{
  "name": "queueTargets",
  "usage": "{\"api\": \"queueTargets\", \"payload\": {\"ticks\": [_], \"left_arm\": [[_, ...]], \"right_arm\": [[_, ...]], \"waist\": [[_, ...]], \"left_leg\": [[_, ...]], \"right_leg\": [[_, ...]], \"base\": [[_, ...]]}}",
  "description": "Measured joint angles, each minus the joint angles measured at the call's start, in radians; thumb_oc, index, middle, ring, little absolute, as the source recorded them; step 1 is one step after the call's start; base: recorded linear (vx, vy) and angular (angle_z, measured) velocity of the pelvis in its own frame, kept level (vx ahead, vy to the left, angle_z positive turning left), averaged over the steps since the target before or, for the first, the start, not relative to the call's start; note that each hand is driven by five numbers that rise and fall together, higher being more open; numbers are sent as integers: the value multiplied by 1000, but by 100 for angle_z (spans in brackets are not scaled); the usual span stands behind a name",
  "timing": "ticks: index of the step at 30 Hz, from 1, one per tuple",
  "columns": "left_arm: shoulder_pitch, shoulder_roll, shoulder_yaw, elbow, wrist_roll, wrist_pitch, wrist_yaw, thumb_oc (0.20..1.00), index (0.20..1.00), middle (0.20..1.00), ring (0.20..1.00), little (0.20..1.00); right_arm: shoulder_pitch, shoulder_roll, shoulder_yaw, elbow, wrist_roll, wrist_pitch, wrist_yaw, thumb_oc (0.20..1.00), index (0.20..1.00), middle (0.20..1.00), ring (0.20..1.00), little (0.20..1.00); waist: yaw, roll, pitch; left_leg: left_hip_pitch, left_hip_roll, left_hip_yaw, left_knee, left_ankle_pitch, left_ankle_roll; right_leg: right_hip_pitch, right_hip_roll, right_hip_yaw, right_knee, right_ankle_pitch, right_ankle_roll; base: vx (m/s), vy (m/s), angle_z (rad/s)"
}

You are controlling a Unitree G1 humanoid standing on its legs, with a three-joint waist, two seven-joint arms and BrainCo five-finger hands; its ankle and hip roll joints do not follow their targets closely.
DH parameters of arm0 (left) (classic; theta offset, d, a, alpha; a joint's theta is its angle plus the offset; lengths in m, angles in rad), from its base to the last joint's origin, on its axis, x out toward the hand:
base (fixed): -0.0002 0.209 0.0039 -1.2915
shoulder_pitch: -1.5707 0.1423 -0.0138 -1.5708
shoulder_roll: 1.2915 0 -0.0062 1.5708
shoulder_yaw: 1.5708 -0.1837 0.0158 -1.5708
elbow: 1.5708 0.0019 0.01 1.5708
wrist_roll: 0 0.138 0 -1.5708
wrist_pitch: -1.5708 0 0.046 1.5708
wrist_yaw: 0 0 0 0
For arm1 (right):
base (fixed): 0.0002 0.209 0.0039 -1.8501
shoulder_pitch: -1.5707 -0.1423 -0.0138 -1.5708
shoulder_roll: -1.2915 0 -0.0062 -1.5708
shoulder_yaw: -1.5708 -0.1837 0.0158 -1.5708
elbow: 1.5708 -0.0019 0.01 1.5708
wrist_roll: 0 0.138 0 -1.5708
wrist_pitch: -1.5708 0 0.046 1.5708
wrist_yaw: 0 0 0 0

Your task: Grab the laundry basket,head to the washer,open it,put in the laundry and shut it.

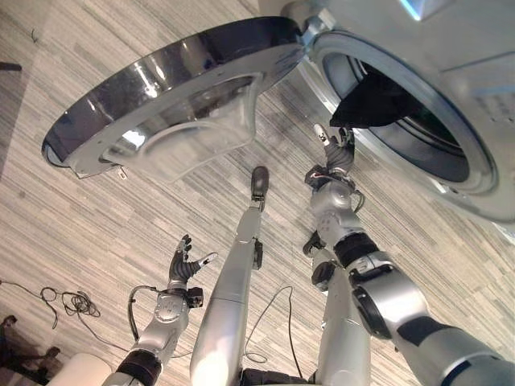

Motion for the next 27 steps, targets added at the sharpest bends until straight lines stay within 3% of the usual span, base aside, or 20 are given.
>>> {"api": "queueTargets", "payload": {"ticks": [4,10,17,27], "left_arm": [[0,11,-2,-22,-1,-16,0,1000,1000,1000,1000,1000],[0,11,-9,-13,-1,-20,0,1000,1000,1000,1000,1000],[0,23,-10,-15,-1,-21,0,1000,1000,1000,1000,1000],[0,32,-28,-46,-1,-26,-1,1000,1000,1000,1000,1000]], "right_arm": [[-40,-49,-18,25,1,-1,-21,1000,1000,1000,1000,1000],[8,-34,-45,119,69,-7,-36,1000,1000,1000,1000,1000],[-82,-67,-57,208,81,2,-37,1000,1000,1000,1000,1000],[-186,-143,-112,354,151,38,-37,1000,1000,1000,1000,1000]], "waist": [[13,10,0],[7,11,0],[4,16,-1],[59,72,-3]], "left_leg": [[-6,-3,-5,1,0,-1],[-6,-2,-4,3,-1,-1],[-8,2,-3,4,2,-5],[-8,-2,-22,0,12,-17]], "right_leg": [[-1,-3,-11,3,-5,-2],[-1,-3,-10,5,-6,-2],[-13,-2,-2,18,-8,-4],[-16,-8,-15,51,-28,-5]], "base": [[17,27,5],[0,1,1],[0,0,0],[3,-7,4]]}}
